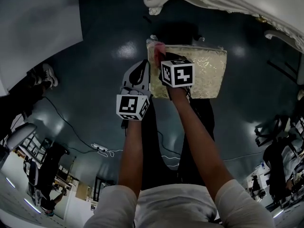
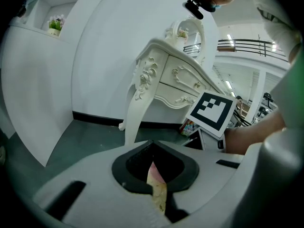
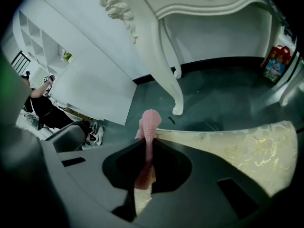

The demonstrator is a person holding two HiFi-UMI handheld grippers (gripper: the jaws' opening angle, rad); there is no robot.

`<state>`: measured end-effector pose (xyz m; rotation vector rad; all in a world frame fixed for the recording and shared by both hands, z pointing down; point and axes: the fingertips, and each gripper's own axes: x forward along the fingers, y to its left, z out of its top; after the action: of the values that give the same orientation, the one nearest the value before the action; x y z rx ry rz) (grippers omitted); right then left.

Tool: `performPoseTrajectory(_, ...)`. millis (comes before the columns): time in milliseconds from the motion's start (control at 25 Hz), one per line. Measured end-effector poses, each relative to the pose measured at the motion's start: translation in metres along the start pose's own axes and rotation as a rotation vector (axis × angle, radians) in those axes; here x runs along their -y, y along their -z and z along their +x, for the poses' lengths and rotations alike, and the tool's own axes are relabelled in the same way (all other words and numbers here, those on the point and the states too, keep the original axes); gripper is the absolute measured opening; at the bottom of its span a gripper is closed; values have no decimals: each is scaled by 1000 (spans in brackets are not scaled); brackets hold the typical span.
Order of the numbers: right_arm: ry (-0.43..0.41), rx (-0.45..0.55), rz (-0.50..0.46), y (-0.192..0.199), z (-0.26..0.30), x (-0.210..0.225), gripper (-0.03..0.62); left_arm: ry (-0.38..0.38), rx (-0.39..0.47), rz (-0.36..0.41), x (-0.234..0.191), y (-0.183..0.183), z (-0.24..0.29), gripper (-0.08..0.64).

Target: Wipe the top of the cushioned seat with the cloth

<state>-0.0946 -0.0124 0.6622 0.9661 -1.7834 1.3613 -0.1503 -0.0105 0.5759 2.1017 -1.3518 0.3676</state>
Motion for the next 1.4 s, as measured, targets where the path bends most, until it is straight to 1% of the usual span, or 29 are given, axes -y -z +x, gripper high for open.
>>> performPoseTrajectory(240,30,39,48,1,-32,55,23,59,-17,26,46,7,23,14)
performPoseTrajectory(440,76,49,93,8,-60,107,23,115,-23,32,91,14,44,14)
performPoseTrajectory(640,139,67,115,15,-93,157,23,149,-34,27,129,22,57,14)
performPoseTrajectory(800,196,84,140,21,-117,196,23,176,-40,27,152,27,67,14)
performPoseTrajectory(880,219,94,131,22,-123,207,23,183,-39,24,157,29,70,14)
performPoseTrajectory(1000,287,117,87,23,-133,219,23,182,-38,19,160,29,73,14)
performPoseTrajectory(1120,352,143,106,26,-142,235,23,183,-33,27,158,25,74,14)
performPoseTrajectory(1200,387,140,114,28,-146,247,23,180,-30,34,154,23,72,14)
performPoseTrajectory(1320,423,122,125,33,-148,262,23,171,-25,40,145,21,67,14)
performPoseTrajectory(1400,425,126,161,33,-150,266,23,156,-14,37,136,16,62,14)
